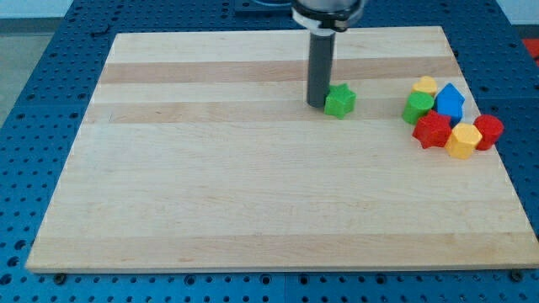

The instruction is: Push the green star down a bit

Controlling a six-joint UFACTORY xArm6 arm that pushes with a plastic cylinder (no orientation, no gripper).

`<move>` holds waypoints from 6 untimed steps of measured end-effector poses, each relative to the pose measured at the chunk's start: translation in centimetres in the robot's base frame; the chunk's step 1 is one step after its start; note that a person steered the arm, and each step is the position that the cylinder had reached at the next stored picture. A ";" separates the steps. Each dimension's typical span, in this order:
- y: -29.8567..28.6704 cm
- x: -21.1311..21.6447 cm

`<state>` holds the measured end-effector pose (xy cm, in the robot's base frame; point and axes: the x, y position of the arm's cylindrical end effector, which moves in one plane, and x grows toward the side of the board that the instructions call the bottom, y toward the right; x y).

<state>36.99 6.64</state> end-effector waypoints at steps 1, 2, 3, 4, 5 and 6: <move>1.7 0.4; 1.8 -1.1; 1.9 -3.7; 2.7 -4.0; 2.8 -2.5; 2.7 -0.3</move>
